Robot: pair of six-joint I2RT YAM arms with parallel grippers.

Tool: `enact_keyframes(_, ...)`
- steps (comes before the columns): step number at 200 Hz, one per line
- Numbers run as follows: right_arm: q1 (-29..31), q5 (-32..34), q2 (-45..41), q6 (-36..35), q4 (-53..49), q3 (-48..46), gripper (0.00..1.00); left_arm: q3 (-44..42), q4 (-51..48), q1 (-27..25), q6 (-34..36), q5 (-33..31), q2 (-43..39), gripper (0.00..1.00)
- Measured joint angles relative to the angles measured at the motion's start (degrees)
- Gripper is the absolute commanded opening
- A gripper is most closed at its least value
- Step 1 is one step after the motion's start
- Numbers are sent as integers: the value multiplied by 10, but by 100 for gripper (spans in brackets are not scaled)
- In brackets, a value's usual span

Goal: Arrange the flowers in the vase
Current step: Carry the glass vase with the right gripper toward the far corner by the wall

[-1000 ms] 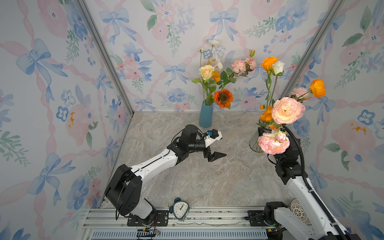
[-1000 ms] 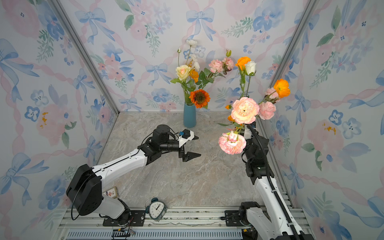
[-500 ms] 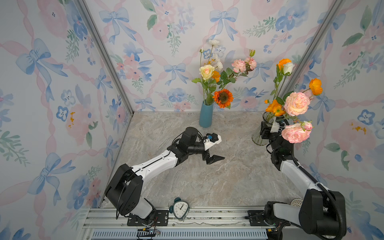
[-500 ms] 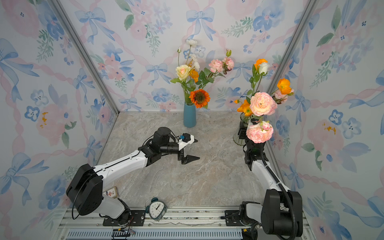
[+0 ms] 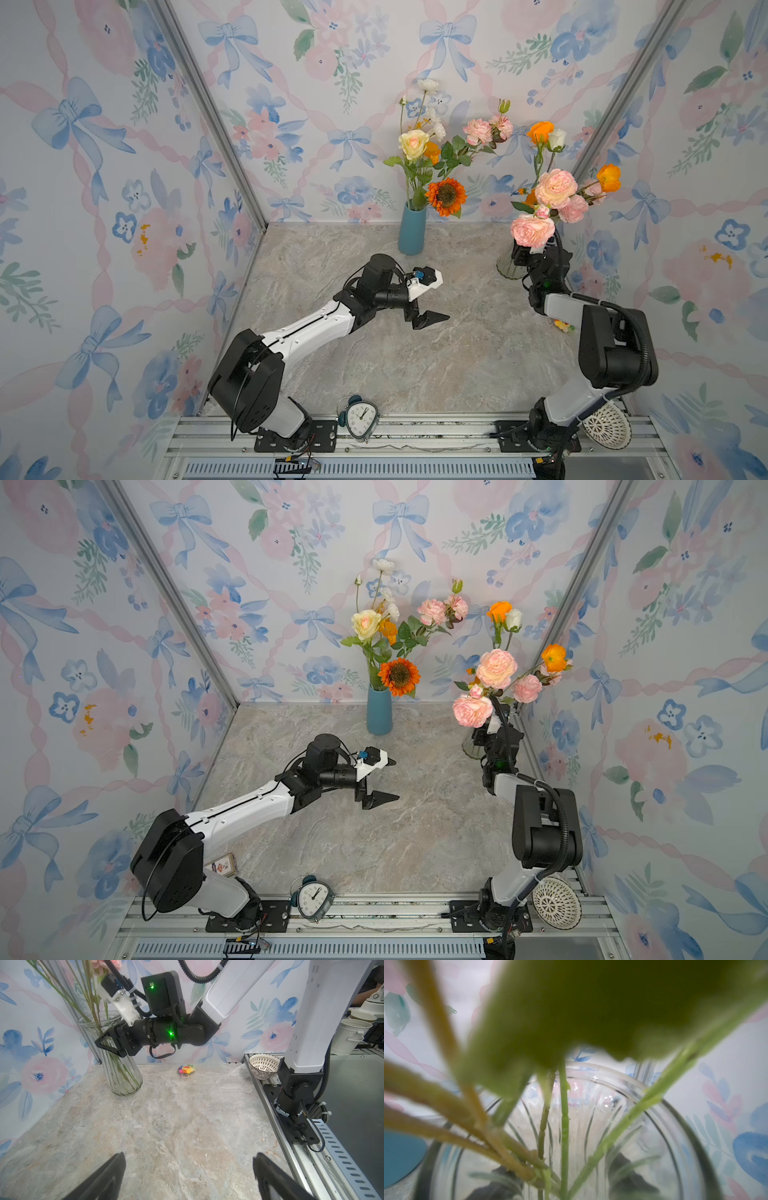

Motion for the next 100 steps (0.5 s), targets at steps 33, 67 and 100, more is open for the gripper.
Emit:
enact_keyframes(33,5,0,70,4,23,43,17,0,0,0,0,0,-2,98)
enact_keyframes(67,23,7,107,-3,27,79,19,0,0,0,0,0,-2,98)
enact_keyframes(100,45,6,129,-16,42,97,22,0,0,1,-4,7,-2,98)
